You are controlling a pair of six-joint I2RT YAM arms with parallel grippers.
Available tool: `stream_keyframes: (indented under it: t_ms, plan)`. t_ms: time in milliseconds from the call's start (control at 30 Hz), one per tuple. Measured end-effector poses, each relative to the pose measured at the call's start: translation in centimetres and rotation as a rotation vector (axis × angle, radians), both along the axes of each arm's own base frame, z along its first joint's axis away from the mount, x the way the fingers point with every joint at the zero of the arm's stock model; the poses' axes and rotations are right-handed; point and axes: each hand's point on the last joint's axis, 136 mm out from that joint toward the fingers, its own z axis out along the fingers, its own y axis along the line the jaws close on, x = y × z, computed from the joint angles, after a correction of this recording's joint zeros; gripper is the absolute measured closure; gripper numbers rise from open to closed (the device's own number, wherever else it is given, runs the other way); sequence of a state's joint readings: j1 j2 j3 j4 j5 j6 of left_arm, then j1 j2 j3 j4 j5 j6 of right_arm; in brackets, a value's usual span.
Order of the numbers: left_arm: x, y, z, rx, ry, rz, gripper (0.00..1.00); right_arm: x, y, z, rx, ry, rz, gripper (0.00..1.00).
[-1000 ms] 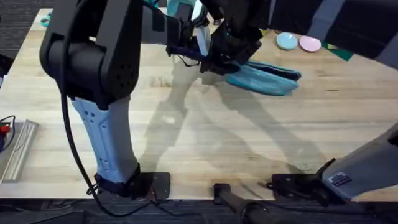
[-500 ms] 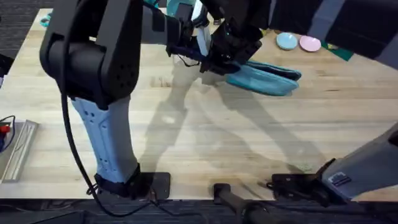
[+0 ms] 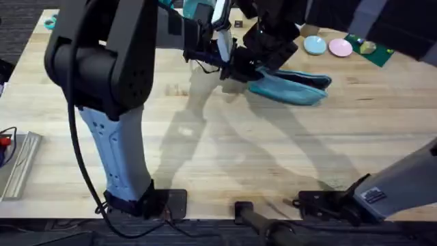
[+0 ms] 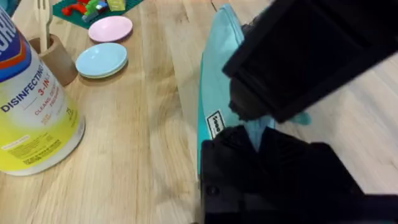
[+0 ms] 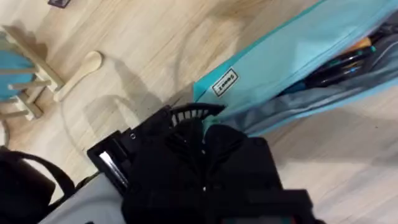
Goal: Unzip the bag, pick up the pens from the table one at a time and place them inside, then zip the bag closed.
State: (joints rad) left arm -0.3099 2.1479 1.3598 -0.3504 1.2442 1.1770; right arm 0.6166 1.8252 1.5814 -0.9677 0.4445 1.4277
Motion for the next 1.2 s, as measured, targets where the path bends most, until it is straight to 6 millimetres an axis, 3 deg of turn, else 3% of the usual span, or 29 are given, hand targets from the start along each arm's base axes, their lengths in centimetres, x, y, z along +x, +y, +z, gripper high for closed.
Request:
stream_keyframes:
  t_ms: [300, 700, 933, 1100, 1200]
  plan:
    - [0.0, 0.0, 0.0, 0.0, 0.0, -0.001, 0.956, -0.3, -0.5, 0.2, -0.002, 0.013, -0.007, 0.971]
    - [0.0, -0.1, 0.1, -0.004, -0.005, -0.002, 0.957, -0.6, -3.4, 2.2, -0.009, 0.017, -0.015, 0.971]
    - [0.0, -0.1, 0.1, -0.007, -0.005, -0.003, 0.957, -0.3, -4.5, 2.5, -0.039, 0.04, 0.057, 0.971]
    - [0.0, -0.1, 0.1, -0.006, -0.006, -0.003, 0.957, -0.2, -5.9, 2.4, -0.082, 0.079, 0.12, 0.971]
    - [0.0, 0.0, 0.0, -0.001, -0.001, 0.0, 0.957, -0.4, -8.0, 2.4, -0.137, 0.112, 0.11, 0.972]
